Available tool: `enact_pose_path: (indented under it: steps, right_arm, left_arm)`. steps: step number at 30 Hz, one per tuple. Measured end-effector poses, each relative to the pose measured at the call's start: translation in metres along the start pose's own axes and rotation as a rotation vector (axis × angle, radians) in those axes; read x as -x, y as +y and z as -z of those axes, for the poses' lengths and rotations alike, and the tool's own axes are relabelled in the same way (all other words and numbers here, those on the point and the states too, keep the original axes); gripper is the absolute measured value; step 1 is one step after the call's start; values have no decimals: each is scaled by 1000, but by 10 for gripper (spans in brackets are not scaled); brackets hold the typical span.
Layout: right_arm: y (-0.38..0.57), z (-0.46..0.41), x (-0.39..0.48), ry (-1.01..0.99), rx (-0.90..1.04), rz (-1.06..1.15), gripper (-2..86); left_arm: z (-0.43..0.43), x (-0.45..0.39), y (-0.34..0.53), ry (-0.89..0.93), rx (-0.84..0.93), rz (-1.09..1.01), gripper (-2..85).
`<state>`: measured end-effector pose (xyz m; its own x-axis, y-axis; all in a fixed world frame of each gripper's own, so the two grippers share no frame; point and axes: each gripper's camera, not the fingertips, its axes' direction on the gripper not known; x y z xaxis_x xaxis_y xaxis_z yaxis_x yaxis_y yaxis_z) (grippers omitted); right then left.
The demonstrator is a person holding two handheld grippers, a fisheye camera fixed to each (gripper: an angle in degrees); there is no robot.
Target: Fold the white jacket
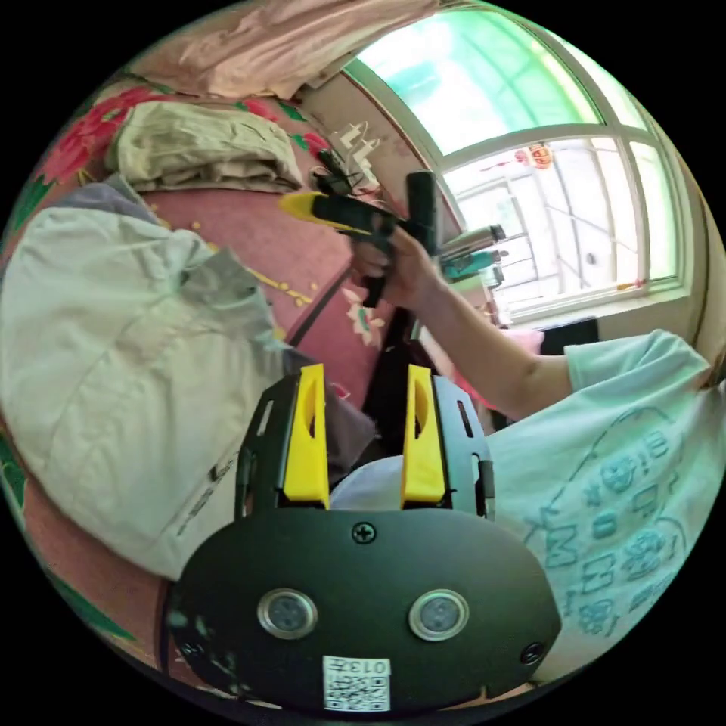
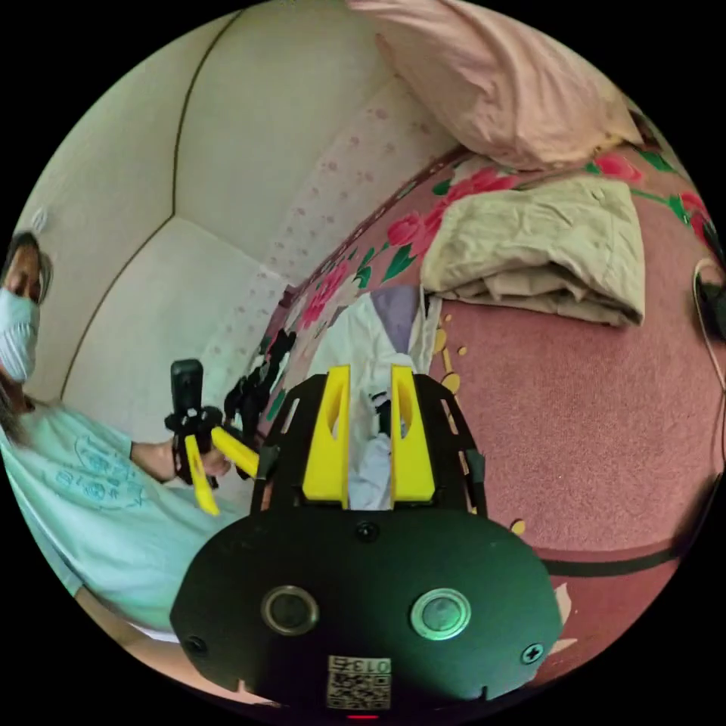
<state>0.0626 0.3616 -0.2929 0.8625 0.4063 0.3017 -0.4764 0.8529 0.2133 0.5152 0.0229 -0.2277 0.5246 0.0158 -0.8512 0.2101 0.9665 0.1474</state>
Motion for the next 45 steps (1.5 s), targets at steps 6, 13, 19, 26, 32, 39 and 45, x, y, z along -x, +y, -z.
enact_pose_path:
  steps: [6,13,19,26,32,39,45]
  right_arm:
    - [68,-69,129,52,335,199,22]
    - [169,-128,127,428,498,270,5]
    - [151,-53,181,379,333,201,16]
    - [215,-105,267,558,518,629,100]
    - [228,-101,239,555,613,583,37]
    - [246,-83,245,576,679,679,31]
    - [226,-20,227,555,529,311,99]
  left_arm:
    - [-14,7,56,-479,124,26,168]
    - [-89,-39,75,-770,171,-224,154]
    - [-35,-84,118,-530,87,-258,150]
    - [-75,-116,186,-708,275,-478,159]
    - [-86,-140,185,-780,292,-591,24]
    - [-81,-147,193,-719,315,-621,26]
    - [-69,-179,201,-725,215,-700,102]
